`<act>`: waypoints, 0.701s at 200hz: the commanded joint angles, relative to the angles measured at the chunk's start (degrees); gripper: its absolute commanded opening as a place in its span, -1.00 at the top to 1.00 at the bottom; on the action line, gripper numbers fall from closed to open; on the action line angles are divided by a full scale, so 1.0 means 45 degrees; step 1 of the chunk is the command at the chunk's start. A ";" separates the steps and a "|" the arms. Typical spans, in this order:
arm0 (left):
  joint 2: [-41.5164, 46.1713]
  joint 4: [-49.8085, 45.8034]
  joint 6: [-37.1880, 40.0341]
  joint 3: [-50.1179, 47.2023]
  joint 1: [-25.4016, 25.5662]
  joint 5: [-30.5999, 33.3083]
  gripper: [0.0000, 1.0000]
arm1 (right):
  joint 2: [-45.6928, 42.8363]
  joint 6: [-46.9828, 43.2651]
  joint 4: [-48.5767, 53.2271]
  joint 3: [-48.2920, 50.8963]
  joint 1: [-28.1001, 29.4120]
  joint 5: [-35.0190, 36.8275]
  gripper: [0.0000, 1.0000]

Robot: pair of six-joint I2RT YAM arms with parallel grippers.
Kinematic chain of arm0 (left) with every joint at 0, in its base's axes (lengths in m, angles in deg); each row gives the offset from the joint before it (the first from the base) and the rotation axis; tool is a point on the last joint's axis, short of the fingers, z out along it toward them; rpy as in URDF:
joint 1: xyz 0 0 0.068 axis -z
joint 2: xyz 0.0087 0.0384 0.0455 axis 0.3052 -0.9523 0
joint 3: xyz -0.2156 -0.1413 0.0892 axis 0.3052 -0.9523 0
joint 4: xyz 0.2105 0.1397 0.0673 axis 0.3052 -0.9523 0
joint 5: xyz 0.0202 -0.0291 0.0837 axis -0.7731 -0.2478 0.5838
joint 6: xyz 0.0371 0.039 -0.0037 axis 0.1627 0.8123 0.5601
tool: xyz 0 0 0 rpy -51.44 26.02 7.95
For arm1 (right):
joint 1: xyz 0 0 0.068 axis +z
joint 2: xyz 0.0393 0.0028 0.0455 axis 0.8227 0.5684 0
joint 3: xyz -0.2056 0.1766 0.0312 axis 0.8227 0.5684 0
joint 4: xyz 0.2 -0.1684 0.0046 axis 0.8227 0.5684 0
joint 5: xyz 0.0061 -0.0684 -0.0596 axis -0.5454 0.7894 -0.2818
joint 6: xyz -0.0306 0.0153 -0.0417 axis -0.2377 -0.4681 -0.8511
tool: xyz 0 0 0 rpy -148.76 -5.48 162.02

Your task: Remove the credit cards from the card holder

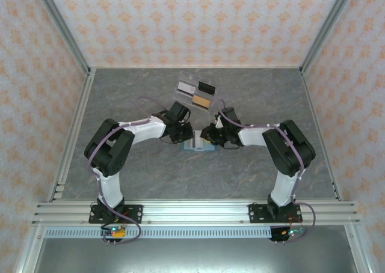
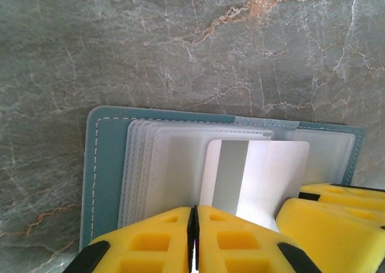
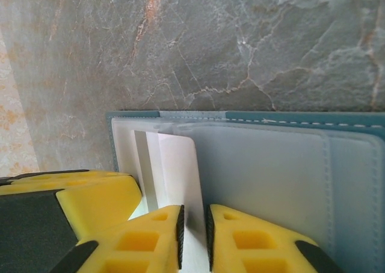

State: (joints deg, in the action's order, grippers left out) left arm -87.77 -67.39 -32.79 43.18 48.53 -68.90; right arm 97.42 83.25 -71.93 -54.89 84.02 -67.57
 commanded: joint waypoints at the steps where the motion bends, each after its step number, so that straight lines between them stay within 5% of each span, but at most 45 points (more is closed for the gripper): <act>1: -0.0344 -0.0468 -0.0212 -0.0446 0.0025 0.0473 0.77 | 0.0078 -0.0289 -0.0214 0.0042 0.0000 -0.0111 0.76; 40: -0.0089 -0.0362 -0.0137 -0.0194 0.0009 0.0217 0.68 | -0.1094 -0.0467 -0.0056 0.0684 -0.0126 0.0962 1.00; 84: 0.1027 -0.0547 0.0761 0.0318 -0.0035 -0.0213 0.27 | -0.3116 -0.1035 0.0026 0.1714 -0.0449 0.1640 1.00; 140: 0.2877 0.2726 -0.0714 -0.1053 -0.0641 -0.2662 -0.18 | -0.4611 -0.0809 -0.0896 0.1389 -0.0936 -0.0538 1.00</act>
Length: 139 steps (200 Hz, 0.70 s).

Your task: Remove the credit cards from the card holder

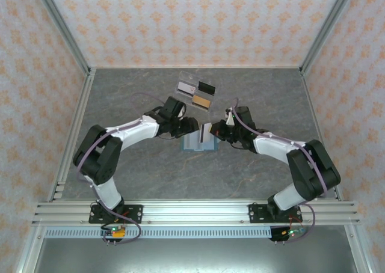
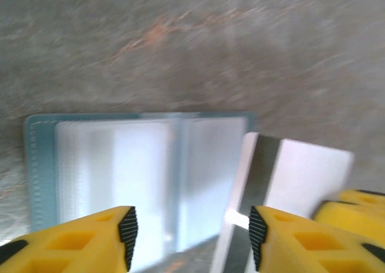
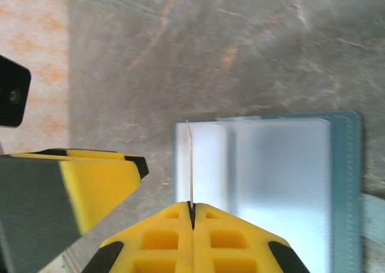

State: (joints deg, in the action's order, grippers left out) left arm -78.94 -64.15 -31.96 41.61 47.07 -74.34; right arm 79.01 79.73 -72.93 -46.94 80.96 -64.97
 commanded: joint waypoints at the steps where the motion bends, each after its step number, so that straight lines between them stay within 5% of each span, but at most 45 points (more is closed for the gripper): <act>1: 0.0935 0.2087 -0.0950 -0.0750 -0.0337 -0.1516 -0.19 | -0.0517 0.0000 -0.0681 -0.0398 -0.0268 -0.1160 1.00; 80: 0.1698 0.6736 -0.3512 -0.2256 -0.0620 -0.3773 -0.36 | 0.0197 0.3228 -0.4088 -0.1284 -0.1573 -0.3952 1.00; 139: 0.1888 0.7127 -0.3087 -0.2507 -0.0613 -0.3979 0.26 | 0.0470 0.3542 -0.4343 -0.1533 -0.1652 -0.4046 1.00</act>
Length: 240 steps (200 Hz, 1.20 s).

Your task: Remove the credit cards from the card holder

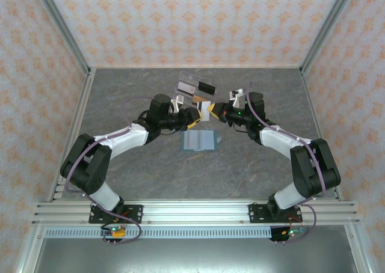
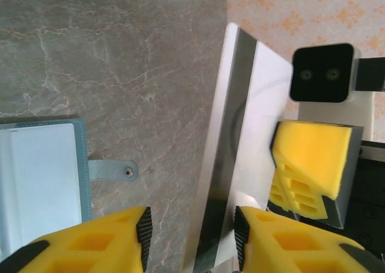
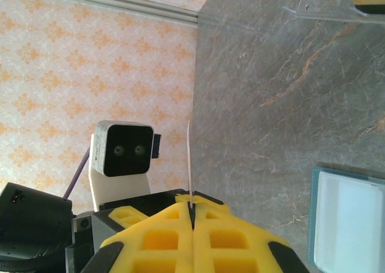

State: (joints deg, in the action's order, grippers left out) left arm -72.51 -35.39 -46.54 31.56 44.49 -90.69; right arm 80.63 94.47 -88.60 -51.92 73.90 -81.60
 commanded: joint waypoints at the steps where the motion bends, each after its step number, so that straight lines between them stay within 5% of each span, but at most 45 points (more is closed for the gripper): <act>1: 0.0463 0.0745 0.0150 -0.0287 -0.0039 -0.0337 0.26 | 0.0108 0.0268 -0.0850 -0.0424 -0.0081 -0.0355 1.00; 71: 0.0831 0.0764 0.0530 -0.0504 -0.0042 -0.0204 0.77 | 0.0394 0.0051 -0.0492 -0.0503 -0.0127 -0.0358 0.99; 102: 0.0968 -0.0314 0.1058 -0.0355 -0.0041 0.0393 0.98 | -0.0048 -0.1579 0.1930 -0.0781 -0.0126 0.0482 0.64; 118: 0.1112 -0.1428 0.1541 -0.0107 -0.0045 0.1138 1.00 | -0.0509 -0.2874 0.4139 -0.1123 -0.0110 0.1530 0.29; 162: 0.1035 -0.6490 0.3186 0.2066 0.0483 0.5641 1.00 | -0.1579 -0.5084 0.7380 -0.1393 -0.0118 0.4431 -0.44; 193: -0.0288 -0.9926 0.3523 0.4826 0.1190 0.9706 1.00 | -0.2010 -0.5794 0.8241 -0.1285 -0.0117 0.5670 -0.60; 240: -0.3266 -1.2749 0.1863 0.8902 0.1409 1.4232 1.00 | -0.2365 -0.6513 0.8887 -0.1165 -0.0127 0.6910 -0.78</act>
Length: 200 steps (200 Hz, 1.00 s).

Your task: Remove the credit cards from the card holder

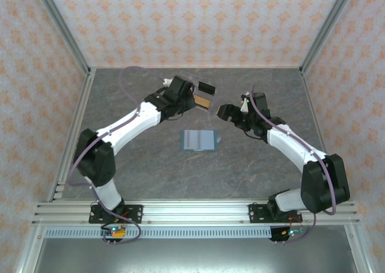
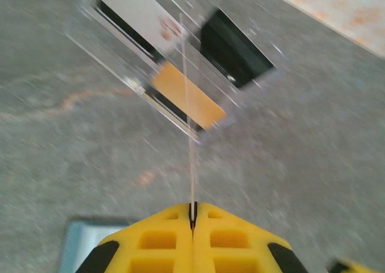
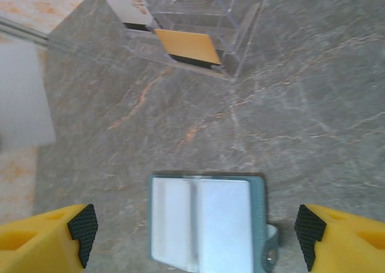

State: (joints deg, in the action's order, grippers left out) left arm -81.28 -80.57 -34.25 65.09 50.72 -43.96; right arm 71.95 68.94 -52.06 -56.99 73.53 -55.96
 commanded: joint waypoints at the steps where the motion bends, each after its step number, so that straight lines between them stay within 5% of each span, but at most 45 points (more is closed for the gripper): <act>1: -0.1377 -0.2744 -0.0904 0.1517 0.0033 0.3921 1.00 | -0.0442 -0.0857 0.0766 -0.0038 -0.0030 0.1240 -0.78; 38: -0.3665 -0.3697 -0.2095 0.4395 0.0022 0.5672 1.00 | -0.0542 -0.1190 0.1059 -0.0058 -0.0024 0.1563 -0.81; 117: -0.7607 -0.4900 -0.4808 0.9930 -0.0192 0.5654 1.00 | -0.1028 -0.1266 0.1120 0.0191 -0.0035 0.1132 -0.87; 200: -0.8551 -0.5317 -0.7137 1.0802 -0.0286 0.5947 1.00 | -0.1205 -0.1226 0.1216 0.0216 -0.0043 0.0997 -0.87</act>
State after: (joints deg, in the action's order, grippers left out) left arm -118.48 -102.31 -61.92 111.60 50.26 -19.94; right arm 67.60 64.24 -47.58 -56.49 73.53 -51.46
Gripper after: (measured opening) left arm 0.047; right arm 0.935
